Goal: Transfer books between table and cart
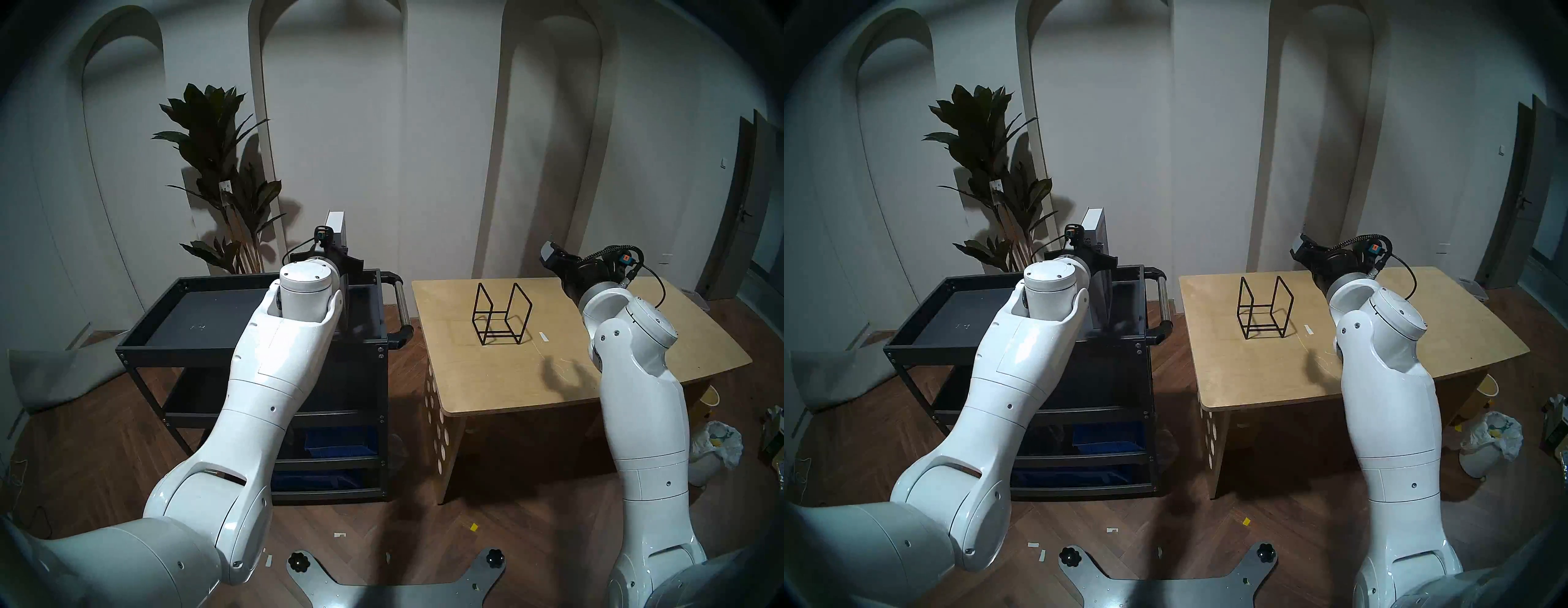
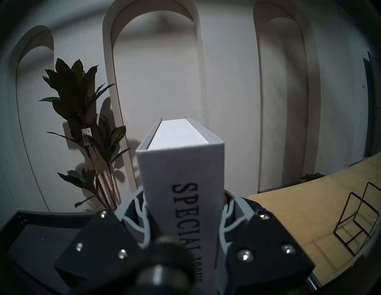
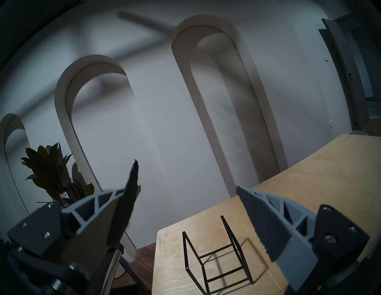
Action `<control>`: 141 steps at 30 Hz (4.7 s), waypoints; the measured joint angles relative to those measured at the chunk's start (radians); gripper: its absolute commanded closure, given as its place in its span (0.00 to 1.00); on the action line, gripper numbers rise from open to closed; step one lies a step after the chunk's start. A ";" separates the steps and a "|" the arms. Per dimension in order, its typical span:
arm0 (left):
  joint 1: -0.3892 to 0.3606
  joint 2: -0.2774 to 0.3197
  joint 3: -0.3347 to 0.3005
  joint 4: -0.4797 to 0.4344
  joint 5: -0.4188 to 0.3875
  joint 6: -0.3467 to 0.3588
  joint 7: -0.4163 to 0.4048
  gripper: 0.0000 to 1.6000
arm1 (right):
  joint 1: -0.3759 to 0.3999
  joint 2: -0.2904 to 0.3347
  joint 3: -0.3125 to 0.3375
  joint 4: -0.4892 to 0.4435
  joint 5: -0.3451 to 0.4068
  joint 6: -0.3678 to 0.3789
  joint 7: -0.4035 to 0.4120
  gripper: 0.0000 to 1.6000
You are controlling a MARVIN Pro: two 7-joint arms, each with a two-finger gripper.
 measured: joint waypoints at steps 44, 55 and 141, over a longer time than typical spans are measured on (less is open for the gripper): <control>0.031 0.029 -0.007 -0.081 0.010 0.104 0.017 0.00 | 0.008 -0.032 -0.035 0.003 -0.024 -0.011 0.004 0.00; 0.103 0.053 -0.033 -0.223 0.005 0.148 0.031 0.00 | 0.008 -0.039 -0.063 0.017 -0.032 -0.010 0.007 0.00; 0.489 0.210 -0.218 -0.402 0.021 -0.417 -0.146 0.00 | 0.009 -0.024 -0.231 0.171 -0.230 -0.227 0.072 0.00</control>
